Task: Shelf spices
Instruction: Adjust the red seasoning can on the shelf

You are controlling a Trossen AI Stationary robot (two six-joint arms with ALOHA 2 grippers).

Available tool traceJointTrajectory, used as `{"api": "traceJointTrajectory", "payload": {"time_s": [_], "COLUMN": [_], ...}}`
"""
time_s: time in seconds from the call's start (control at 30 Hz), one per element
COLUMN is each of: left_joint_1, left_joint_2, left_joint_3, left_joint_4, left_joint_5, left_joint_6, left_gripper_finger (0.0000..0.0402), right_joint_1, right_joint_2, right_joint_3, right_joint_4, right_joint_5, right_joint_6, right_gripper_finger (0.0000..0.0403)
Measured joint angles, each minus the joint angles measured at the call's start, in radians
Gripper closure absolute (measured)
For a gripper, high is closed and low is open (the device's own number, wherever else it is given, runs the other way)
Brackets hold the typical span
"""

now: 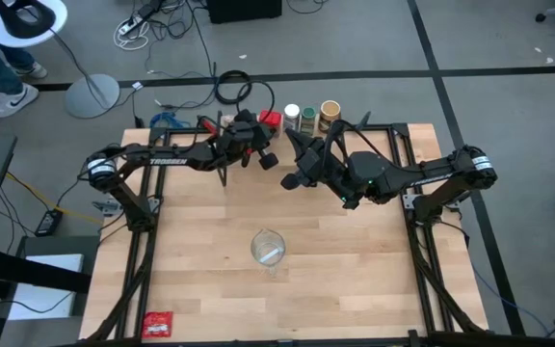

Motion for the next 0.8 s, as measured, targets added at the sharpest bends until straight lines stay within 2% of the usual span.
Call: {"api": "traceJointTrajectory", "payload": {"time_s": [0.8], "left_joint_1": [0.039], "left_joint_2": [0.004], "left_joint_3": [0.000], "left_joint_4": [0.070], "left_joint_5": [0.028], "left_joint_6": [0.000], "left_gripper_finger": [0.0400], "right_joint_1": [0.000], "right_joint_2": [0.000], "right_joint_3": [0.000], "right_joint_4": [0.000], "right_joint_5": [-0.003], "right_joint_6": [0.011], "right_gripper_finger": [0.0403]}}
